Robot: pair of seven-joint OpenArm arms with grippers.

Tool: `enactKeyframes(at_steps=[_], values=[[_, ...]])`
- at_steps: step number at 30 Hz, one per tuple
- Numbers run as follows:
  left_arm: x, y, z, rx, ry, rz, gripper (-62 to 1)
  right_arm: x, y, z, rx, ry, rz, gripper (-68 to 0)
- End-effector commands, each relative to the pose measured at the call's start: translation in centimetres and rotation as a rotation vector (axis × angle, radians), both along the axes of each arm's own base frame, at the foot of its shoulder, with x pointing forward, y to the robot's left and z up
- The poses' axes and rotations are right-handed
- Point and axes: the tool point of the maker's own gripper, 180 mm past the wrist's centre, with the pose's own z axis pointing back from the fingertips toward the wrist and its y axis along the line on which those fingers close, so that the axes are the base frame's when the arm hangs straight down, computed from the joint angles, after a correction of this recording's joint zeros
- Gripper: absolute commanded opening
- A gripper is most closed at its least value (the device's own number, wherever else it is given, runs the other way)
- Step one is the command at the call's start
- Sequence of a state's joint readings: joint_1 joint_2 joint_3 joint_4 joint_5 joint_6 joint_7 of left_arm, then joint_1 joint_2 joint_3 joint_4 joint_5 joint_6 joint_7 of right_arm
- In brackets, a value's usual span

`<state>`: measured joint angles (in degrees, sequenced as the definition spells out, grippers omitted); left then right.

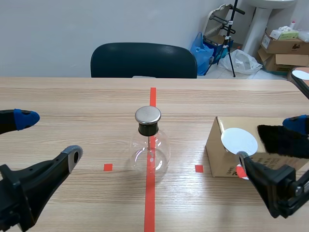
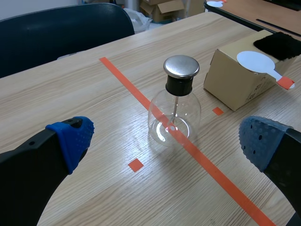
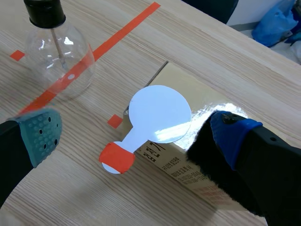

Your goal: Do the electroscope experiment

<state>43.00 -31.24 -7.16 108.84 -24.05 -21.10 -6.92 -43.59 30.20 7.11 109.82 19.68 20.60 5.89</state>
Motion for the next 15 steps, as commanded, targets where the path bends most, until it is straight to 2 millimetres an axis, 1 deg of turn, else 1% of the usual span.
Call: enactKeyframes(at_steps=[1, 4, 9, 12, 15], values=[[0.1, -0.4, 0.9, -0.026, -0.027, 0.0, 1.4, 0.1, -0.6, 0.7, -0.017, -0.022, 0.0, 0.4], [0.1, -0.4, 0.9, -0.027, -0.027, 0.0, 1.4, -0.4, -1.4, 0.5, -0.059, -0.02, -0.002, 0.4], [0.1, -0.4, 0.9, -0.027, -0.028, 0.0, 1.4, -1.9, -2.6, -0.3, -0.164, -0.008, 0.02, 0.4], [0.1, -0.4, 0.9, -0.027, -0.028, 0.0, 1.4, -2.9, -2.9, -0.5, -0.209, -0.012, 0.045, 0.4], [0.1, -0.4, 1.0, -0.029, -0.03, -0.001, 1.4, -3.6, -2.9, -0.6, -0.243, -0.026, 0.079, 0.4]])
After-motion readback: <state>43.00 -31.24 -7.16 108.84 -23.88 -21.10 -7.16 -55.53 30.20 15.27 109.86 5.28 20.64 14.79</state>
